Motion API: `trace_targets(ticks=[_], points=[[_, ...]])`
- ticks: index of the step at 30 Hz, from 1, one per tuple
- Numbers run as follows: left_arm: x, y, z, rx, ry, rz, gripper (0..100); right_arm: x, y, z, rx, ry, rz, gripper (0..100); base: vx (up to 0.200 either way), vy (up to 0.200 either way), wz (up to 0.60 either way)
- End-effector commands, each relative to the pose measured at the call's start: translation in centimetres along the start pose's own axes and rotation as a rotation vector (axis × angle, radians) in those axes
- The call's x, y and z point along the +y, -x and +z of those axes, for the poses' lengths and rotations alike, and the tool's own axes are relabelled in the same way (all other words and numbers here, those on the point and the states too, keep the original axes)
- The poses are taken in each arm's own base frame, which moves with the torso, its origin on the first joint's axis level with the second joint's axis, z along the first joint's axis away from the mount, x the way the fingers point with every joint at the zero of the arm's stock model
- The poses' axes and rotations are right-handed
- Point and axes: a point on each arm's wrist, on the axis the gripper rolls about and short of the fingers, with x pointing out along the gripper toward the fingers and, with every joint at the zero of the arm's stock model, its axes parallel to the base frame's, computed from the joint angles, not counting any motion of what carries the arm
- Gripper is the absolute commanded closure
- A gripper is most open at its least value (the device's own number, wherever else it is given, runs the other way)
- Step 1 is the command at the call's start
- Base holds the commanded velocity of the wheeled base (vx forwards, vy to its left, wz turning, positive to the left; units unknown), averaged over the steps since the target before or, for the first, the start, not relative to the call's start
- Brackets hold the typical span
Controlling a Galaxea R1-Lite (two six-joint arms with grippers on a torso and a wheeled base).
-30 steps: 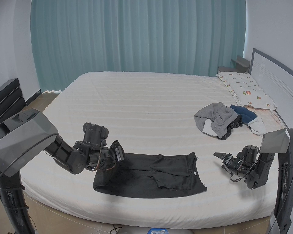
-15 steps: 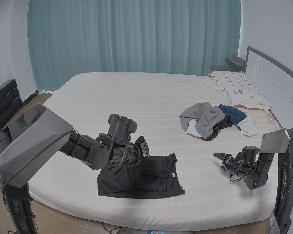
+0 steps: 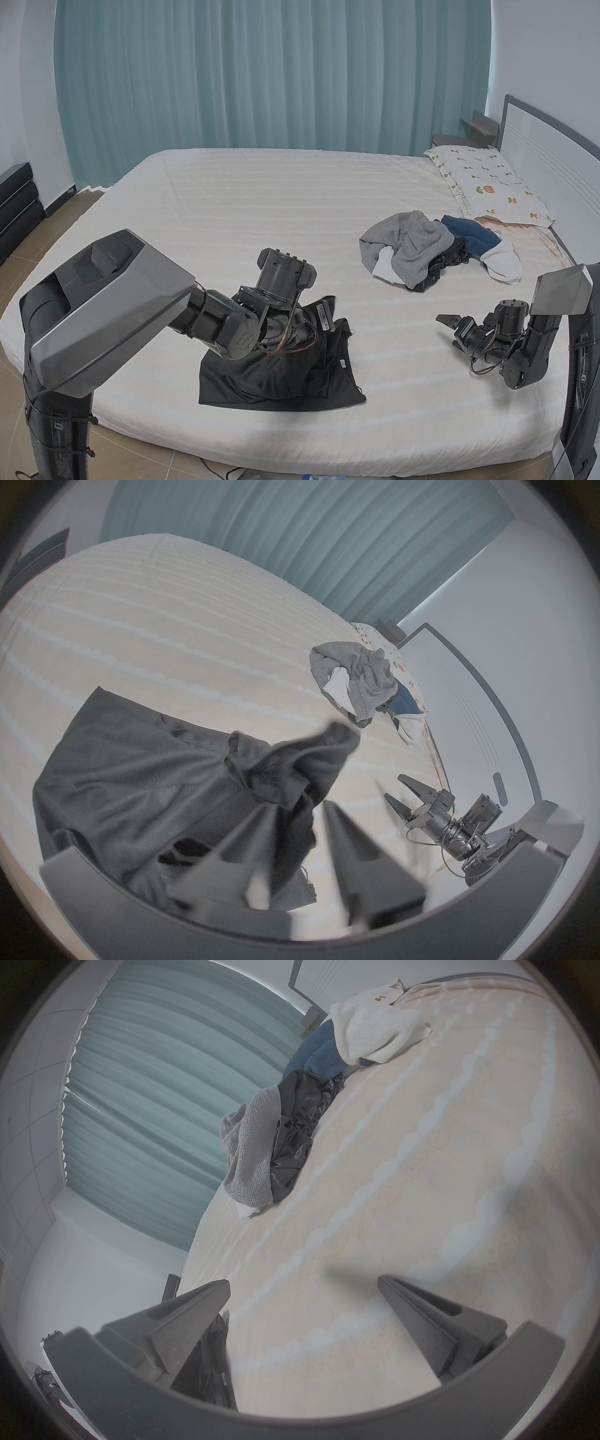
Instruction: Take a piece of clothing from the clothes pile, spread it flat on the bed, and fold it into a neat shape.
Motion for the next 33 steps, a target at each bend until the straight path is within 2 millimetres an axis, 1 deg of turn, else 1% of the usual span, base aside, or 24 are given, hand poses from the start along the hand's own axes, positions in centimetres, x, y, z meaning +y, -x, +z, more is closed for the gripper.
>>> trace_targets(ticks=[1, 3, 4, 7, 9, 10, 15, 16, 17, 18, 20, 21, 22, 23, 25, 30, 33], points=[[0.0, -0.4, -0.5, 0.011, -0.001, 0.005, 0, 0.0, 0.0, 0.0, 0.002, 0.000, -0.001, 0, 0.000, 0.000, 0.00], [0.1, -0.4, -0.7, 0.018, -0.001, 0.009, 0, 0.0, 0.0, 0.0, 0.002, 0.000, -0.001, 0, 0.000, 0.000, 0.00], [0.5, -0.3, -1.2, 0.031, -0.001, 0.024, 0, 0.0, 0.0, 0.0, 0.002, 0.001, -0.001, 0, 0.000, 0.000, 0.00], [0.8, 0.8, -1.3, 0.035, 0.018, 0.031, 0, -0.2, 0.0, -0.2, 0.006, -0.001, -0.005, 0, 0.000, 0.000, 0.00], [1.4, 1.7, -1.5, 0.041, 0.070, 0.045, 0, -0.2, 0.0, -0.2, 0.006, -0.001, -0.005, 0, 0.000, 0.000, 0.00], [1.6, 2.0, -1.7, 0.043, 0.088, 0.049, 0, -0.2, 0.0, -0.2, 0.006, -0.001, -0.005, 0, -0.200, 0.000, 0.00], [4.3, 3.8, -1.8, 0.012, 0.174, 0.054, 0, -0.1, 0.0, -0.2, 0.007, 0.000, -0.005, 0, -0.200, 0.000, 0.00], [5.1, 4.0, -1.8, 0.002, 0.191, 0.058, 0, -0.1, 0.0, -0.2, 0.007, 0.000, -0.005, 0, 0.000, 0.000, 0.00], [5.3, 4.0, -1.8, -0.002, 0.197, 0.059, 0, -0.1, 0.0, -0.2, 0.007, -0.002, -0.005, 0, 0.000, 0.000, 0.00], [6.2, 4.1, -1.9, -0.014, 0.226, 0.069, 0, -0.1, 0.0, -0.2, 0.003, 0.000, -0.006, 0, 0.000, 0.000, 0.00], [7.3, 4.2, -2.1, -0.024, 0.257, 0.084, 0, -0.1, 0.0, -0.3, 0.003, 0.000, -0.010, 0, 0.000, 0.000, 0.00], [8.3, 4.2, -2.5, -0.019, 0.270, 0.106, 0, 0.0, -0.1, -0.3, 0.004, 0.002, -0.007, 0, 0.000, 0.000, 0.00], [8.6, 4.3, -2.6, -0.019, 0.275, 0.111, 0, 0.0, -0.1, -0.3, 0.003, 0.002, -0.006, 0, 0.000, 0.000, 0.00], [9.4, 4.5, -2.7, -0.023, 0.292, 0.119, 0, 0.0, -0.1, -0.3, 0.002, 0.003, -0.005, 0, 0.000, 0.000, 0.00], [10.0, 4.5, -2.6, -0.043, 0.322, 0.117, 0, -0.1, -0.1, -0.3, 0.005, 0.002, -0.009, 0, 0.000, 0.000, 0.00], [10.3, 4.8, -1.7, -0.106, 0.376, 0.075, 0, 0.0, 0.0, -0.3, 0.004, 0.004, -0.008, 0, 0.000, 0.000, 0.00], [11.2, 5.7, -0.4, -0.140, 0.403, 0.071, 0, 0.8, 0.1, -0.6, 0.000, 0.027, 0.007, 0, 0.000, 0.200, 0.00]])
